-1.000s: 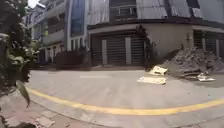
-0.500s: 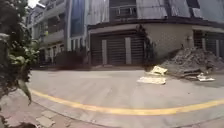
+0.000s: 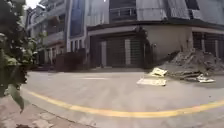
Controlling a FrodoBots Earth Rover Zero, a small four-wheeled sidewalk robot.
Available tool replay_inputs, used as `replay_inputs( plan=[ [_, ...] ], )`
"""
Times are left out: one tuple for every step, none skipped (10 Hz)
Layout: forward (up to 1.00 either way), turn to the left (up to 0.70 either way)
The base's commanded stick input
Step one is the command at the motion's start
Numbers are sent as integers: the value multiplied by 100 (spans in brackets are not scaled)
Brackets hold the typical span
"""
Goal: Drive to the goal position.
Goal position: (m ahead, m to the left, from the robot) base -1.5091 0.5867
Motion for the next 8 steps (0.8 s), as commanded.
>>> replay_inputs(
  plan=[
    [100,0],
    [100,0],
    [100,0],
    [100,0],
    [100,0],
    [100,0],
    [100,15],
    [100,40]
  ],
)
